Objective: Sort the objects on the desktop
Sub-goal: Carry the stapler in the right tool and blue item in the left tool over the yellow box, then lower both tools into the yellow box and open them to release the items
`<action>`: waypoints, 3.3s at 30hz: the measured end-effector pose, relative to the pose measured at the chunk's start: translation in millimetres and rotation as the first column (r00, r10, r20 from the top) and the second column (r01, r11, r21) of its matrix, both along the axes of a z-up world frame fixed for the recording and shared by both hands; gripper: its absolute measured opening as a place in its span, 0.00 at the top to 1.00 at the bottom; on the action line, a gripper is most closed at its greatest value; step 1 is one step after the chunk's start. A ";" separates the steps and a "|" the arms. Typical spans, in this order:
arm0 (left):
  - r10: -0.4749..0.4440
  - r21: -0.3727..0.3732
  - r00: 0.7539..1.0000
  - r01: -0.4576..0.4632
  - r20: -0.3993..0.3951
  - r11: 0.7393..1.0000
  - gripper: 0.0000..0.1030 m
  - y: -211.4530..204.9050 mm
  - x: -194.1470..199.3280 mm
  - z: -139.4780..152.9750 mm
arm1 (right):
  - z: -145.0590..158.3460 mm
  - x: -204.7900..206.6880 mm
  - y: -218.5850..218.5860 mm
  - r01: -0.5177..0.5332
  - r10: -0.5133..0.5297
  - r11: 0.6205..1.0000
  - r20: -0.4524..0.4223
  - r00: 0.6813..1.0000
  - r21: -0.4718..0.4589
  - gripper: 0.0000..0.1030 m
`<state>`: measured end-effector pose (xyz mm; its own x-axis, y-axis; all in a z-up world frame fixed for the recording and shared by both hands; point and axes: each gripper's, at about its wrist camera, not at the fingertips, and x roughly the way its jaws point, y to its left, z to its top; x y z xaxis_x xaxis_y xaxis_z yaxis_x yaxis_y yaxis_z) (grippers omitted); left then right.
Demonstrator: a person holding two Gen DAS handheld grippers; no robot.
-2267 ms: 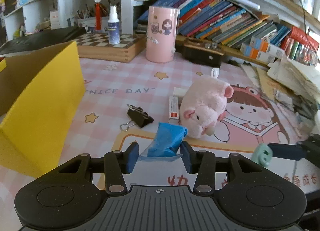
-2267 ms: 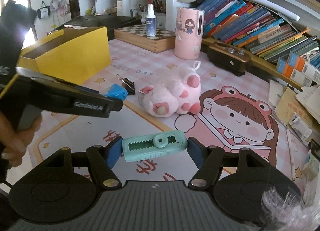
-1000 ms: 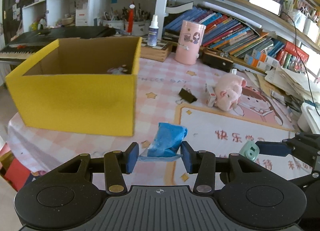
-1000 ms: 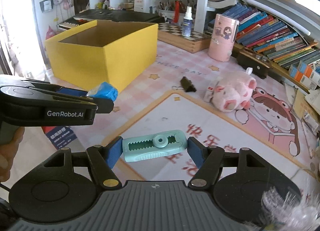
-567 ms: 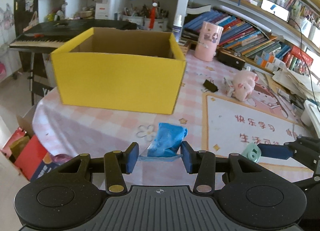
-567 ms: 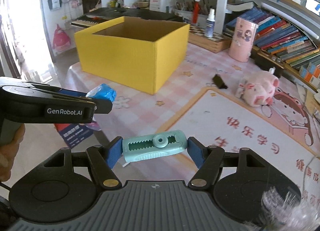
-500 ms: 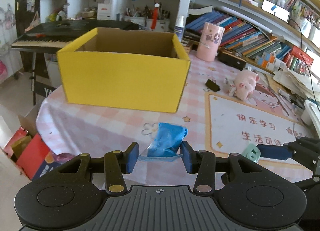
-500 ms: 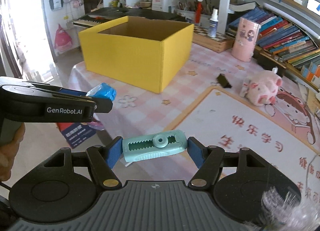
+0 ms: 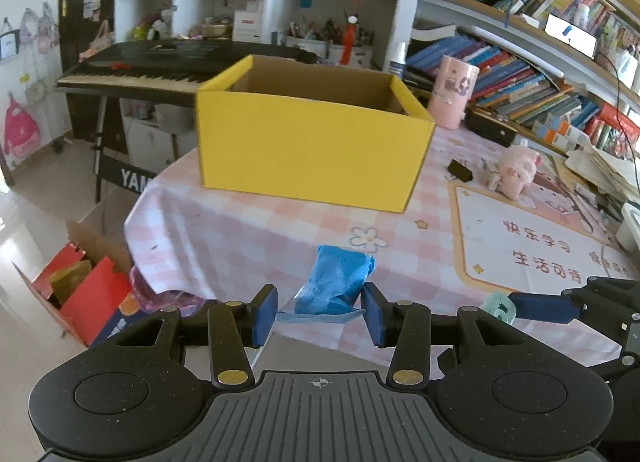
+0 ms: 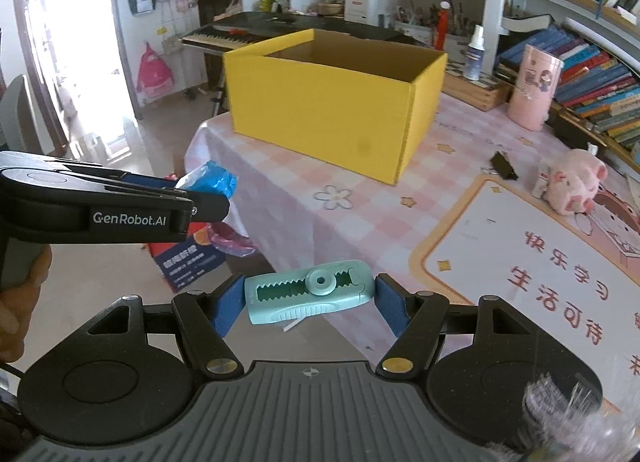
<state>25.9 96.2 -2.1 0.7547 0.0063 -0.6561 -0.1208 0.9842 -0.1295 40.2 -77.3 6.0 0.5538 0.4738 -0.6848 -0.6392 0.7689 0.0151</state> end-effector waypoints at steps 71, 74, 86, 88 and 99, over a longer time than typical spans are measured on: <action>0.082 0.172 0.994 -0.094 0.074 0.981 0.57 22.3 206.9 25.0 | 46.0 264.3 76.3 -0.309 0.330 0.943 0.233 0.915 -0.122 0.34; 0.087 0.185 0.995 -0.093 0.042 0.978 0.57 21.1 214.5 19.0 | 37.4 272.8 84.8 -0.355 0.385 0.920 0.206 0.900 -0.169 0.34; 0.089 0.205 0.995 -0.077 -0.050 0.976 0.57 9.1 233.2 4.2 | 3.4 289.0 95.2 -0.507 0.594 0.773 0.155 0.789 -0.383 0.34; 0.087 0.197 0.994 -0.073 -0.060 0.978 0.57 6.6 235.4 3.5 | -1.5 291.2 93.7 -0.530 0.631 0.743 0.163 0.759 -0.408 0.34; 0.075 0.183 0.994 -0.058 -0.085 0.981 0.56 -4.9 240.5 -0.3 | -8.0 324.7 94.8 -0.554 0.647 0.734 0.155 0.746 -0.393 0.34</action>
<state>266.4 91.3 -2.4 0.6858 0.1784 -0.7056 -0.1900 0.9798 0.0631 364.8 17.4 -1.9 0.4030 0.5640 -0.7208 -0.9088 0.1534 -0.3880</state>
